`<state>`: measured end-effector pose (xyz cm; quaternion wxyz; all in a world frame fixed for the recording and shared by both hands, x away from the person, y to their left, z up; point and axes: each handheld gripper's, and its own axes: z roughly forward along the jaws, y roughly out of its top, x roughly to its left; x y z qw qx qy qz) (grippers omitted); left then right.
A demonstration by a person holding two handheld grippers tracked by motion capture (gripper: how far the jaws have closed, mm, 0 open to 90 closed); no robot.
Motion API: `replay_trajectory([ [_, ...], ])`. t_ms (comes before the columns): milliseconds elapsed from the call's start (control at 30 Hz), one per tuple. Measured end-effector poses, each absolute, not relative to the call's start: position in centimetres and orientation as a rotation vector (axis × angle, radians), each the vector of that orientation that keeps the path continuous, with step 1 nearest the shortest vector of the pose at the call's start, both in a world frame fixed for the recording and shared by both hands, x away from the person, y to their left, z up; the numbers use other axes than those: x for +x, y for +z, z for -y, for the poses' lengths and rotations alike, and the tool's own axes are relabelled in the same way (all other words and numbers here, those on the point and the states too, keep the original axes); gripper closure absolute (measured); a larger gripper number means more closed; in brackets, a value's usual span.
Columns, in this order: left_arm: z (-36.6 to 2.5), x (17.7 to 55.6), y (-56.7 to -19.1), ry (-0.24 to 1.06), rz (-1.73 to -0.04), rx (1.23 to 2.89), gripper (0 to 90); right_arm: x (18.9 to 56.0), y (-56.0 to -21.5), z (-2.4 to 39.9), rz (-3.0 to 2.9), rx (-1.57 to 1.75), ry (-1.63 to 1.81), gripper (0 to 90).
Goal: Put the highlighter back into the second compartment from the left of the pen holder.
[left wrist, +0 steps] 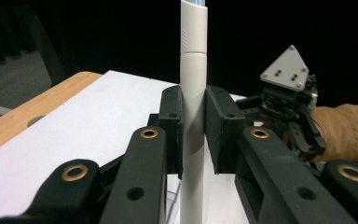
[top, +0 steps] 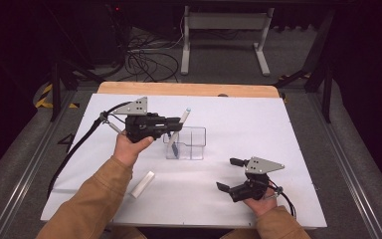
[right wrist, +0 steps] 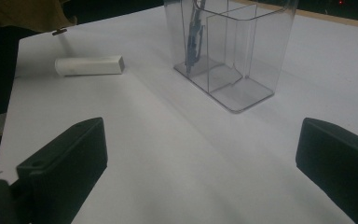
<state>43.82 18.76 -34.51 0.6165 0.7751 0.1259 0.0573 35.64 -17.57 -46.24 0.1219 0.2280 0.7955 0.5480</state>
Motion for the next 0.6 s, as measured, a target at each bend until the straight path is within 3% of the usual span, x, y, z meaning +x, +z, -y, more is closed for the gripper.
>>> replay_trajectory([
  [600, -17.3, 45.3, -35.9, 0.221, -0.322, 1.707, 77.9, 35.6, -46.3, 17.5, -2.329, 0.653, 1.602, 2.6],
])
